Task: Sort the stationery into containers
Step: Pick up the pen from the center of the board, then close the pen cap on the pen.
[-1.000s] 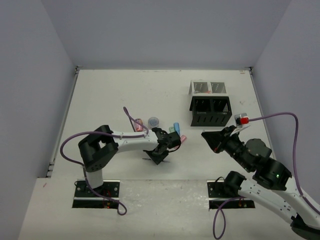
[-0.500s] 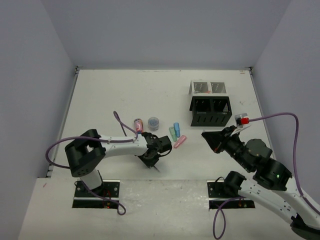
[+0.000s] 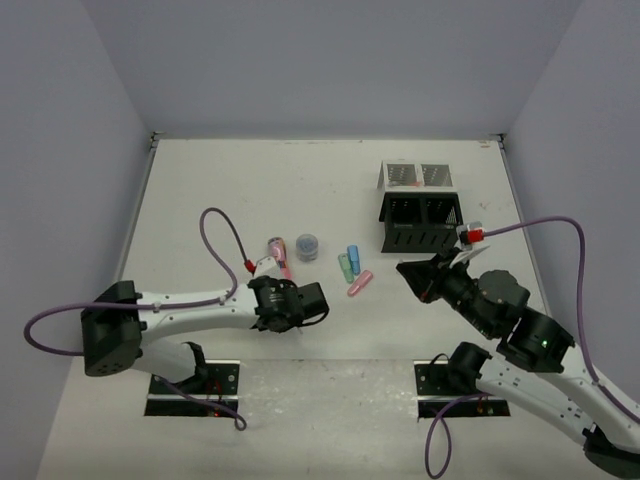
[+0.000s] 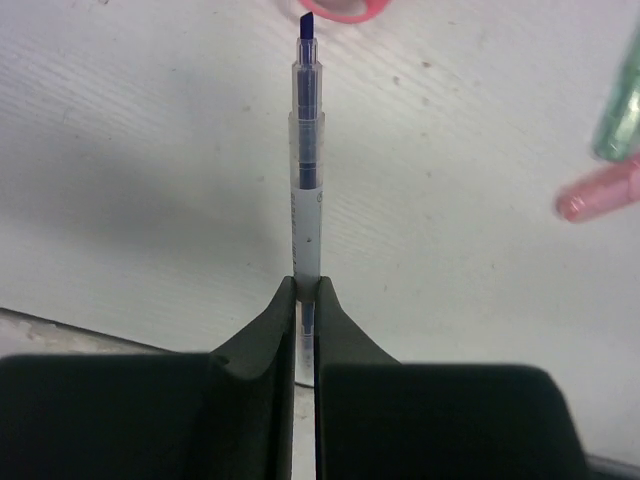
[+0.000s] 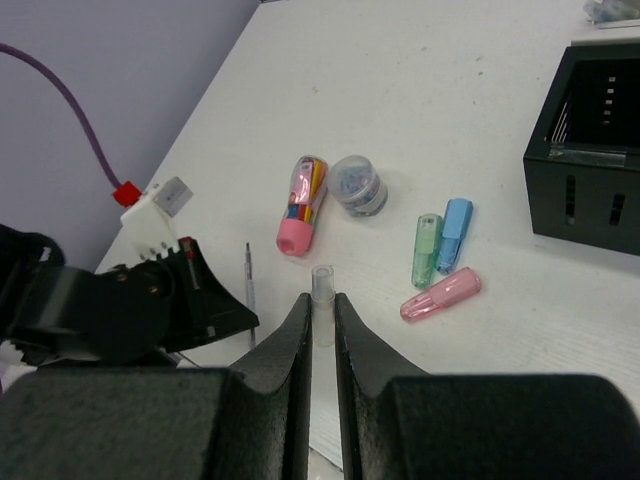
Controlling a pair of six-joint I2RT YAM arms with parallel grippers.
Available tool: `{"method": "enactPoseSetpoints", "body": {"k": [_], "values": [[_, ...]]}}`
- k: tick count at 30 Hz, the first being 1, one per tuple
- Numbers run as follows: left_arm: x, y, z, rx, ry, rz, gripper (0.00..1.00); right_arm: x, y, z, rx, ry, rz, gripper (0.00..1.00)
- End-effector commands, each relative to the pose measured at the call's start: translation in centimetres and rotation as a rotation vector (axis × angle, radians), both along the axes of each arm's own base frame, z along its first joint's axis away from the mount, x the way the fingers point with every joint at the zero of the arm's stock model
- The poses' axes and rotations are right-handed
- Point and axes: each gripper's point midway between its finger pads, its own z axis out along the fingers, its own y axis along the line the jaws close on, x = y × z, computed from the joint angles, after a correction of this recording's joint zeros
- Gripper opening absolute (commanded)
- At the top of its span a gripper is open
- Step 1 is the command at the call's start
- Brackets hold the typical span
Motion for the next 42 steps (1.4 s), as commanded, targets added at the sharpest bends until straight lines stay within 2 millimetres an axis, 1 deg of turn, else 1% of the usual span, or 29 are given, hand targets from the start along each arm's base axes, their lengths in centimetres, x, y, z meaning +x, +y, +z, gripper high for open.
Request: {"method": "enactPoseSetpoints", "body": {"k": [1, 3, 4, 5, 6, 7, 8, 9, 10, 11, 12, 13, 15, 16, 17, 20, 21, 22, 24, 26, 30, 33, 36, 42], "values": [[1.6, -1.3, 6.1, 0.023, -0.277, -0.282, 0.00, 0.8, 1.5, 1.8, 0.037, -0.022, 0.018, 0.00], [1.6, -3.1, 8.7, -0.002, -0.379, -0.439, 0.00, 0.7, 2.4, 2.5, 0.059, -0.035, 0.057, 0.00], [1.6, -3.7, 9.6, -0.011, -0.416, -0.501, 0.00, 0.5, 3.0, 3.0, 0.073, -0.048, 0.089, 0.00], [1.6, -4.2, 10.0, -0.010, -0.441, -0.557, 0.00, 0.2, 3.5, 3.5, 0.088, -0.064, 0.122, 0.00], [1.4, -5.4, 11.1, -0.053, -0.478, -0.627, 0.00, -0.2, 4.0, 4.2, 0.107, -0.086, 0.160, 0.00], [0.9, -6.6, 13.1, -0.130, -0.540, -0.709, 0.00, -0.6, 4.5, 5.0, 0.127, -0.113, 0.198, 0.00], [0.5, -6.4, 13.9, -0.130, -0.588, -0.795, 0.00, -0.7, 4.7, 5.6, 0.142, -0.144, 0.212, 0.00], [-0.3, -7.8, 15.5, -0.226, -0.638, -0.863, 0.00, -1.1, 4.9, 6.0, 0.155, -0.164, 0.238, 0.00], [-0.4, -8.0, 16.6, -0.258, -0.697, -0.892, 0.00, -1.2, 4.9, 6.4, 0.166, -0.185, 0.244, 0.00], [-1.3, -8.3, 17.5, -0.296, -0.744, -0.974, 0.00, -1.4, 5.2, 6.8, 0.181, -0.215, 0.267, 0.00], [-2.0, -8.2, 19.0, -0.368, -0.816, -1.007, 0.00, -1.9, 5.6, 7.3, 0.197, -0.248, 0.305, 0.00], [-2.5, -7.9, 20.4, -0.436, -0.890, -1.019, 0.00, -2.4, 6.0, 7.8, 0.212, -0.277, 0.341, 0.00], [-3.4, -7.1, 22.8, -0.519, -0.985, -1.043, 0.00, -3.1, 6.6, 8.7, 0.238, -0.324, 0.399, 0.00], [-3.8, -7.3, 22.9, -0.540, -0.994, -1.059, 0.00, -3.0, 6.8, 8.7, 0.237, -0.322, 0.402, 0.00], [-4.4, -6.7, 24.1, -0.580, -1.044, -1.078, 0.00, -3.3, 7.1, 9.8, 0.259, -0.350, 0.426, 0.00], [-6.1, -6.7, 25.9, -0.664, -1.095, -1.144, 0.00, -4.4, 8.1, 10.9, 0.299, -0.392, 0.509, 0.00], [-6.5, -6.8, 26.2, -0.684, -1.101, -1.161, 0.00, -5.0, 8.2, 11.9, 0.333, -0.427, 0.540, 0.00], [-6.7, -6.9, 26.5, -0.698, -1.105, -1.171, 0.00, -5.5, 8.4, 12.4, 0.354, -0.447, 0.569, 0.00], [-7.0, -7.5, 26.6, -0.715, -1.092, -1.187, 0.00, -6.8, 9.0, 13.0, 0.371, -0.469, 0.650, 0.00], [-7.3, -8.0, 26.6, -0.728, -1.079, -1.209, 0.00, -7.4, 9.2, 13.8, 0.381, -0.492, 0.688, 0.00], [-7.6, -8.7, 26.8, -0.749, -1.075, -1.224, 0.00, -7.5, 9.2, 15.0, 0.390, -0.505, 0.696, 0.00], [-7.9, -9.3, 26.7, -0.755, -1.067, -1.250, 0.00, -7.3, 9.4, 15.3, 0.375, -0.494, 0.699, 0.00], [-8.1, -9.9, 26.3, -0.757, -1.061, -1.276, 0.00, -7.0, 9.4, 15.3, 0.361, -0.498, 0.684, 0.00], [-8.5, -10.2, 26.2, -0.768, -1.072, -1.302, 0.00, -6.4, 9.5, 14.7, 0.332, -0.486, 0.660, 0.00]]}}
